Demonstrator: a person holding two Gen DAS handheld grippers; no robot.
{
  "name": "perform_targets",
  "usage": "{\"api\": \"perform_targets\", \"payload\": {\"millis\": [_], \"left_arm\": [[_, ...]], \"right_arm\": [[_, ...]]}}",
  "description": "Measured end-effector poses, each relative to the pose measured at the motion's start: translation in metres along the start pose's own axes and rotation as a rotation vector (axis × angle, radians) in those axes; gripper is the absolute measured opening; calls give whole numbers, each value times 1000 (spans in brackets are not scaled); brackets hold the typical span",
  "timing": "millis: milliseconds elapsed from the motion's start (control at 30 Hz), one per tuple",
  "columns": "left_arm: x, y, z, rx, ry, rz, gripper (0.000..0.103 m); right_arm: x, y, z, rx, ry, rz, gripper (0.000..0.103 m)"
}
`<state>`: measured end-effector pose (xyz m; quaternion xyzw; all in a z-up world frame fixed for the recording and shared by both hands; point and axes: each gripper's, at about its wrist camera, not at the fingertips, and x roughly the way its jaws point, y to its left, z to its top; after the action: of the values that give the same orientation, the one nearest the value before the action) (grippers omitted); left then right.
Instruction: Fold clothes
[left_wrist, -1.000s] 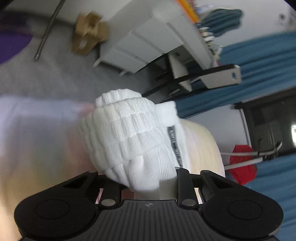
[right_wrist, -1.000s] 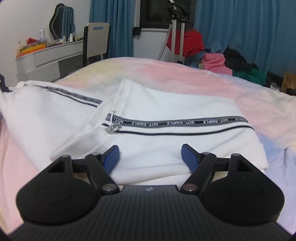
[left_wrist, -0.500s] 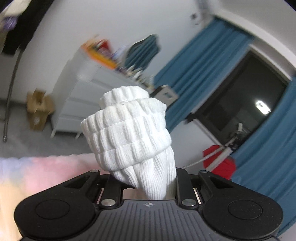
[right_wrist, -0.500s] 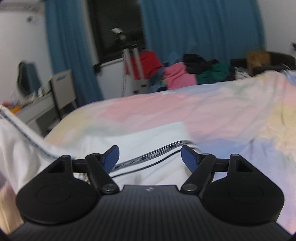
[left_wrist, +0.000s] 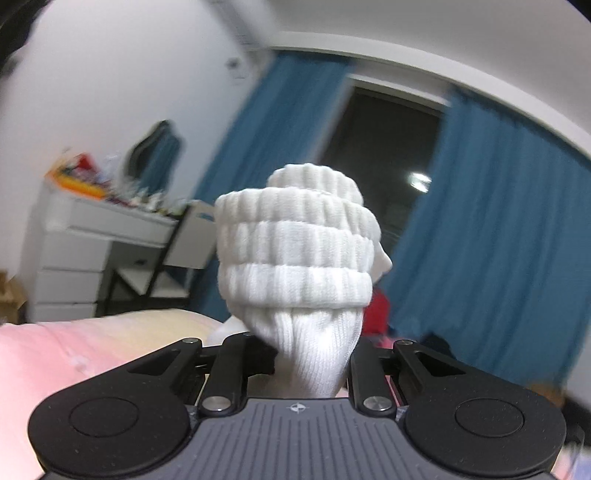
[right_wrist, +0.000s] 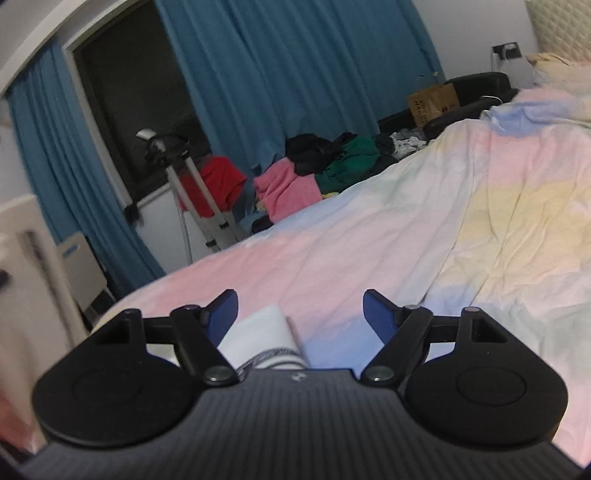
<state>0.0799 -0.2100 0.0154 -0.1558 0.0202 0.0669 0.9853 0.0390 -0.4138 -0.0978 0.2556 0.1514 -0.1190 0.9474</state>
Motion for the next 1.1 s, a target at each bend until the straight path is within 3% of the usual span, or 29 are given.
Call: {"api": "perform_targets", "payload": {"millis": [133, 233, 367, 500, 533, 600, 633, 833, 1000, 1100], "left_arm": [[-3, -61, -82, 259, 64, -119, 17], [5, -89, -136, 452, 179, -178, 18], [11, -100, -162, 546, 234, -218, 24], [12, -89, -155, 607, 293, -263, 51], [12, -85, -152, 622, 309, -274, 60], [12, -78, -146, 652, 341, -297, 89], [12, -74, -144, 666, 357, -309, 94], [16, -16, -112, 745, 438, -406, 98], [23, 36, -90, 840, 385, -351, 100], [23, 57, -87, 812, 407, -301, 100]], "right_arm": [[3, -24, 7, 81, -12, -25, 78], [7, -42, 8, 168, -3, -8, 78], [22, -58, 3, 274, 55, 59, 78], [40, -61, -3, 345, 121, 196, 78], [45, -61, -4, 373, 143, 246, 78], [50, -60, -7, 409, 169, 298, 78], [53, -60, -9, 425, 181, 323, 78], [54, -45, -20, 407, 239, 334, 78], [49, -37, -26, 433, 277, 365, 80], [45, -31, -32, 418, 304, 387, 88]]}}
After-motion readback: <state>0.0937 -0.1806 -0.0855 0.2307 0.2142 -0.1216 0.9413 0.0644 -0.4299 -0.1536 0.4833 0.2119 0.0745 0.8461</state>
